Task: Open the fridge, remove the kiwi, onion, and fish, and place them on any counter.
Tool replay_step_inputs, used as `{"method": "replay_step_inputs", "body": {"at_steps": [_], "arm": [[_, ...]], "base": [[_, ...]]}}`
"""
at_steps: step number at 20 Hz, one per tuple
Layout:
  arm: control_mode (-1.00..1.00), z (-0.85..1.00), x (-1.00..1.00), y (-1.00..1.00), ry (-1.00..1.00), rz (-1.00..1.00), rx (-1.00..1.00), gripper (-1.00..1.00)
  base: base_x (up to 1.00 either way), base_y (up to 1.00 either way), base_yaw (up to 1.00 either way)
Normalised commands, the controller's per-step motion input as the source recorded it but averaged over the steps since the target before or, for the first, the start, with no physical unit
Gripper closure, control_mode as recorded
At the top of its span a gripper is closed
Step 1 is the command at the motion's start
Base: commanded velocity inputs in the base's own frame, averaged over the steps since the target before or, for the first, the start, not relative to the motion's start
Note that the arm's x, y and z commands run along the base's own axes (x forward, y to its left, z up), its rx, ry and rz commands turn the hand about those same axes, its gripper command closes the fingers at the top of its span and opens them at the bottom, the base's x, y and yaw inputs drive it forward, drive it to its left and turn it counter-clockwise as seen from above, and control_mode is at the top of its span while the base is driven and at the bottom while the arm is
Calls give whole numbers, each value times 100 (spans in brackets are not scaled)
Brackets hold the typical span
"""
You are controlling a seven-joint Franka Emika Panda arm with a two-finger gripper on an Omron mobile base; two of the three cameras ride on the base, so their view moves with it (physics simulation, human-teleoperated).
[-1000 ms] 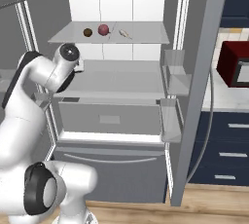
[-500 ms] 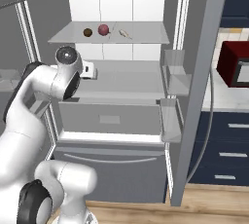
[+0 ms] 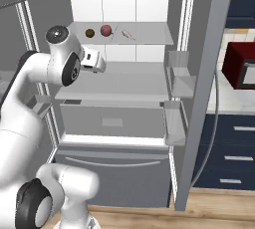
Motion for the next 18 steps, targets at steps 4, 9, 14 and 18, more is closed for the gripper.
{"method": "replay_step_inputs", "body": {"at_steps": [4, 9, 14, 18], "arm": [[-100, 33, -55, -51, 0, 6, 0, -100], [-100, 2, -83, -10, -11, 3, 0, -100], [100, 2, -6, -1, -3, 2, 0, -100], [100, 0, 0, 0, 0, 0, 0, -100]], "base": [[0, 0, 0], [0, 0, 0], [23, -10, 0], [82, -9, 7]]}}
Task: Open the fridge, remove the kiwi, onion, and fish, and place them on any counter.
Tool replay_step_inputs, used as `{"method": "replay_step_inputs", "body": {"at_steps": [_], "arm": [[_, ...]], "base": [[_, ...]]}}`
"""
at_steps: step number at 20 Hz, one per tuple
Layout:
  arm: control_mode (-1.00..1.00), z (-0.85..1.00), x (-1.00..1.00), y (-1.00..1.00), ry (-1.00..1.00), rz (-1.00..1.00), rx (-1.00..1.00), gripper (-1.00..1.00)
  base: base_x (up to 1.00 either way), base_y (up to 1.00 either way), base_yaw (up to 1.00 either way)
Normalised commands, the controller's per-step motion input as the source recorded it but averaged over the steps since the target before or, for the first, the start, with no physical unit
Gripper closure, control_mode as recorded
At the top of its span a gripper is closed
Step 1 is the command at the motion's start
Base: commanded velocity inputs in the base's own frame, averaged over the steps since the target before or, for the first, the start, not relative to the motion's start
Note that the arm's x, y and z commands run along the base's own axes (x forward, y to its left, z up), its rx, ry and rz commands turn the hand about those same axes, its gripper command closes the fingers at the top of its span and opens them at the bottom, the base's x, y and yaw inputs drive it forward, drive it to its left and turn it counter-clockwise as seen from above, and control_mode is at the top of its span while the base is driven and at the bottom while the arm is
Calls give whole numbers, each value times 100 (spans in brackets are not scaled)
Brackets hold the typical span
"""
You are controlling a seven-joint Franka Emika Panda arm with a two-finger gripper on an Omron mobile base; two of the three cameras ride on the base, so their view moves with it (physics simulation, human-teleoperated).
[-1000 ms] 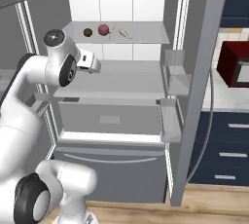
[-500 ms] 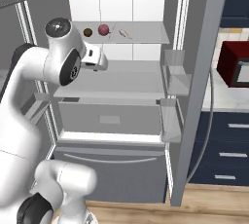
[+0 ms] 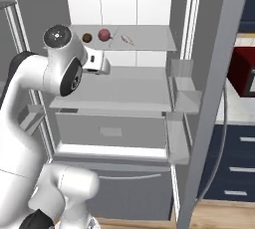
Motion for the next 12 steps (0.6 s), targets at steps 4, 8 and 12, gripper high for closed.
{"method": "replay_step_inputs", "body": {"at_steps": [4, 8, 12], "arm": [[100, 0, 0, 0, 0, 0, 0, -100], [100, 0, 0, 0, 0, 0, 0, -100], [100, 0, 0, 0, 0, 0, 0, -100]], "base": [[77, -28, 24], [77, -54, 19], [94, -16, 9]]}}
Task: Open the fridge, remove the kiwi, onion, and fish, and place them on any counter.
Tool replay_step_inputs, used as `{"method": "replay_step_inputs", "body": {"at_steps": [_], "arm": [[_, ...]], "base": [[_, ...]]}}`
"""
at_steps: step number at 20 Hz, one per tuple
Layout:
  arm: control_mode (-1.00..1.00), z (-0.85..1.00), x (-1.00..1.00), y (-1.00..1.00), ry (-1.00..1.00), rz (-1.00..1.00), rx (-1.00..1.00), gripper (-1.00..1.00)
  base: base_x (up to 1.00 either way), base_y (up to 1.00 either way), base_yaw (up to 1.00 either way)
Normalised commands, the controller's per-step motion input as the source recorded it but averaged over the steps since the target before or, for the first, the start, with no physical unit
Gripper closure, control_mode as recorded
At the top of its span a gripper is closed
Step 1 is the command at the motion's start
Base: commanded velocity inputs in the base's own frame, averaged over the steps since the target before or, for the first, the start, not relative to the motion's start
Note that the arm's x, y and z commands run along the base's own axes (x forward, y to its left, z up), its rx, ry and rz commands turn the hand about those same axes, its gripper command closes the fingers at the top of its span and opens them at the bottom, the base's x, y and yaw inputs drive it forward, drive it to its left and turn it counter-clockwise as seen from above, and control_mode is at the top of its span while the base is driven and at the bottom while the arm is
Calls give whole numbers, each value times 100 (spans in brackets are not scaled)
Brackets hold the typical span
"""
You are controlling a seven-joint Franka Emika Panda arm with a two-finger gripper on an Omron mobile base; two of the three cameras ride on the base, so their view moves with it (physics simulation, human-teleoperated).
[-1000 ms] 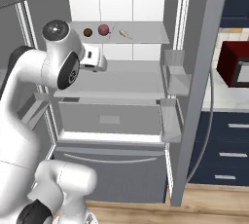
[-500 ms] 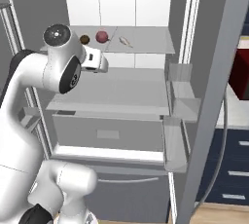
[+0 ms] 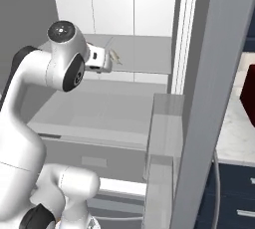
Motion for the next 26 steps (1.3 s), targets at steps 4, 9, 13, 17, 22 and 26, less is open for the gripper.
{"method": "replay_step_inputs", "body": {"at_steps": [4, 9, 13, 17, 22, 26], "arm": [[100, 0, 0, 0, 0, 0, 0, -100], [-100, 0, 24, 0, 0, 0, 0, -100], [-100, 1, 39, -23, -2, 0, 0, -100], [-100, 5, 64, -12, 6, -9, 0, -100], [-100, 1, 82, -6, 3, -13, 0, -100], [-100, 0, 87, -45, 5, -2, -1, -100]], "base": [[64, 1, 1], [0, 0, 0], [0, 0, 0], [0, 0, 0], [0, 0, 0], [0, 0, 0]]}}
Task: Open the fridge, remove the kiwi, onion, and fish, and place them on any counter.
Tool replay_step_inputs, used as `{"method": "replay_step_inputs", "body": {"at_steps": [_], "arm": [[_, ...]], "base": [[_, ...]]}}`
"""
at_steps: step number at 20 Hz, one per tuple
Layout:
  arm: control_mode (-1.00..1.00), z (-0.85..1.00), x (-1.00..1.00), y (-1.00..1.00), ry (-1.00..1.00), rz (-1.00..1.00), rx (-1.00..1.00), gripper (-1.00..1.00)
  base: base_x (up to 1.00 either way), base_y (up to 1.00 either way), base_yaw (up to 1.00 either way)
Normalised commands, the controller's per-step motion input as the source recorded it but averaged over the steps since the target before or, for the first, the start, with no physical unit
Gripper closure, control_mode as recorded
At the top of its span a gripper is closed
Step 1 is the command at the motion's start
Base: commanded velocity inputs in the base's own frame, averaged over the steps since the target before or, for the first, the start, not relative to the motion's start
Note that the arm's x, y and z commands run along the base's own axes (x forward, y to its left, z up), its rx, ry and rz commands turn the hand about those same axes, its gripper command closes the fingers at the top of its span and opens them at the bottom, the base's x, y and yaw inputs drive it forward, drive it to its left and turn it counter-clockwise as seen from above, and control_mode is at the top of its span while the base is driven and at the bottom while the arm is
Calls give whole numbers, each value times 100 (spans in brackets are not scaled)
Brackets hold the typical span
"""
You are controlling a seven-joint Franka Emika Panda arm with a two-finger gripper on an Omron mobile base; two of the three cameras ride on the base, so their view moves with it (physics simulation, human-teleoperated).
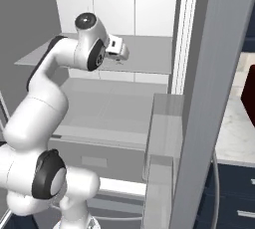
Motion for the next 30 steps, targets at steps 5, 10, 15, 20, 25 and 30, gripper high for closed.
{"method": "replay_step_inputs", "body": {"at_steps": [5, 10, 15, 20, 25, 30], "arm": [[-100, -5, 42, -27, 8, 20, -8, -100], [-100, -21, 35, 0, 2, 12, -6, -100], [-100, -38, 34, 24, 0, 2, -3, -100], [-100, -17, 36, 18, 1, 1, 0, -100], [-100, -24, 50, 0, 7, 0, 0, -100], [-100, -37, 27, 0, 10, 0, 0, -100]], "base": [[0, 0, 0], [0, 0, 0], [0, 0, 0], [0, 0, 0], [0, 0, 0], [0, 0, 0]]}}
